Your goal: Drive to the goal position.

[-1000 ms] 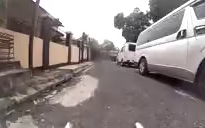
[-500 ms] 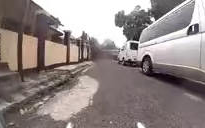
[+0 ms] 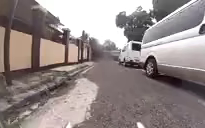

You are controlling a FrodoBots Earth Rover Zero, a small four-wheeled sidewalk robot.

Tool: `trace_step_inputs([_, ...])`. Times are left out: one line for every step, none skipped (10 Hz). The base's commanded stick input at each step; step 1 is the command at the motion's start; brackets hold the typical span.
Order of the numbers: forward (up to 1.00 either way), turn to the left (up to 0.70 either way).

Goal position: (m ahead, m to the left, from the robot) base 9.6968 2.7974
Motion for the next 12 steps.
trace_step_inputs([0.70,0.00])
trace_step_inputs([0.70,0.00])
trace_step_inputs([0.70,0.00])
trace_step_inputs([0.70,0.00])
trace_step_inputs([0.70,0.00])
trace_step_inputs([0.70,0.00])
trace_step_inputs([0.70,0.00])
trace_step_inputs([0.70,0.00])
trace_step_inputs([0.70,0.00])
trace_step_inputs([0.70,0.00])
trace_step_inputs([0.70,-0.02])
trace_step_inputs([0.70,-0.09])
